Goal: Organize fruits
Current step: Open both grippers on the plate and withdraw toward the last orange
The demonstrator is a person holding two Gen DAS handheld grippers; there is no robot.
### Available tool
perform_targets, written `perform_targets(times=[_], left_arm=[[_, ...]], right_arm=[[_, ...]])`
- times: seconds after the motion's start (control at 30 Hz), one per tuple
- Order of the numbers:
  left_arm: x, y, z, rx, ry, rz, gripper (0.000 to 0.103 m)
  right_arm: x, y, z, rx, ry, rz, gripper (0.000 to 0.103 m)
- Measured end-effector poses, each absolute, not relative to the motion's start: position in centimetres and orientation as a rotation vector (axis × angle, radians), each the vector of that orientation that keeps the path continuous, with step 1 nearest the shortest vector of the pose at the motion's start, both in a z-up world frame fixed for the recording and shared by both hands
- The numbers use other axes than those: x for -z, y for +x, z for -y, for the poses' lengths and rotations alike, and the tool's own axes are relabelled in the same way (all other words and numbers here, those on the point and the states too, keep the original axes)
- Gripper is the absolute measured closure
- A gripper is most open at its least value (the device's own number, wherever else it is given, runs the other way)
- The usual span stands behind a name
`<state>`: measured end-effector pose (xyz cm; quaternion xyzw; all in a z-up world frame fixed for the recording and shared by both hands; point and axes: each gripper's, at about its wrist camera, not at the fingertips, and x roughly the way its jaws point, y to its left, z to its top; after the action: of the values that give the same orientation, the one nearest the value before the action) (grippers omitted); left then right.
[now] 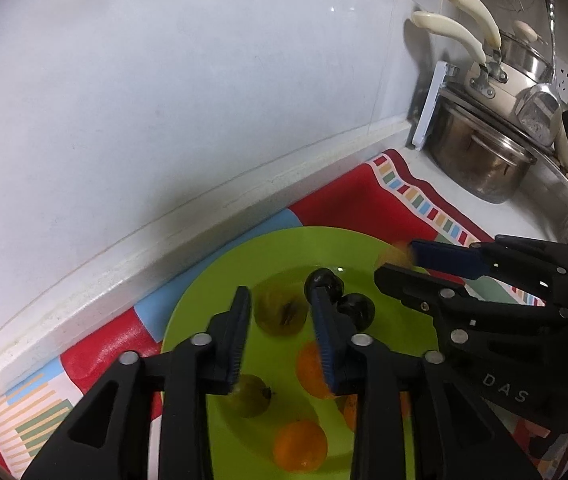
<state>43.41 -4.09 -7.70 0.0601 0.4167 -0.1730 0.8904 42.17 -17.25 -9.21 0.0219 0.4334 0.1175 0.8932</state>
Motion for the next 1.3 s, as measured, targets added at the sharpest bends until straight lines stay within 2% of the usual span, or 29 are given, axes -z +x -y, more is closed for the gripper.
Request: perform_targets(times=[0.13, 0.2, 0.37, 0.43, 0.47, 0.53, 0.67, 0.87, 0.93, 1.07, 1.13, 1.3], left_arm=[[7.0, 42.9, 3.8, 0.352, 0.123, -0.853, 0.064], [6.5, 42.3, 3.5, 0.340, 0.126, -0.845, 0.064], [4.6, 40.1, 2.7, 0.293, 0.135, -0.811, 0.057], [3.7, 39.1, 2.3, 0.284, 0.132, -0.795, 0.055], [3.0, 38.3, 2.1, 0.280, 0.124, -0.784, 0.054], [2.0, 37.1, 1.7, 0.274, 0.112, -0.762, 0.047], [0.1, 34.2, 1.0, 0.256, 0.111, -0.730, 0.046], [-1.9, 29.6, -0.6, 0.240, 0.092, -0.687, 0.042], [-2.3, 27.9, -1.3, 0.232, 0.074, -0.670, 0.038], [-2.4, 24.9, -2.7, 0.210, 0.060, -0.660, 0.037], [-2.4, 23.5, -3.4, 0.196, 0.053, -0.655, 0.036], [-2.3, 19.7, -5.4, 0.162, 0.061, -0.636, 0.032]], right_arm=[[9.1, 41.9, 17.6, -0.230, 0.047, -0.895, 0.065], [8.8, 41.5, 17.7, -0.226, 0.050, -0.891, 0.065], [7.1, 39.5, 17.9, -0.208, 0.040, -0.855, 0.064], [6.2, 38.3, 18.0, -0.205, 0.043, -0.836, 0.057], [5.8, 37.8, 18.1, -0.205, 0.042, -0.826, 0.057], [4.8, 36.5, 17.9, -0.202, 0.035, -0.801, 0.057], [3.1, 34.0, 17.6, -0.215, 0.050, -0.761, 0.051], [0.9, 30.4, 16.0, -0.257, 0.049, -0.714, 0.050], [0.2, 28.9, 15.4, -0.260, 0.048, -0.690, 0.044], [-0.8, 26.4, 14.2, -0.272, 0.027, -0.656, 0.040], [-1.2, 25.0, 13.4, -0.281, 0.014, -0.640, 0.035], [-1.8, 21.9, 11.4, -0.307, -0.032, -0.610, 0.034]])
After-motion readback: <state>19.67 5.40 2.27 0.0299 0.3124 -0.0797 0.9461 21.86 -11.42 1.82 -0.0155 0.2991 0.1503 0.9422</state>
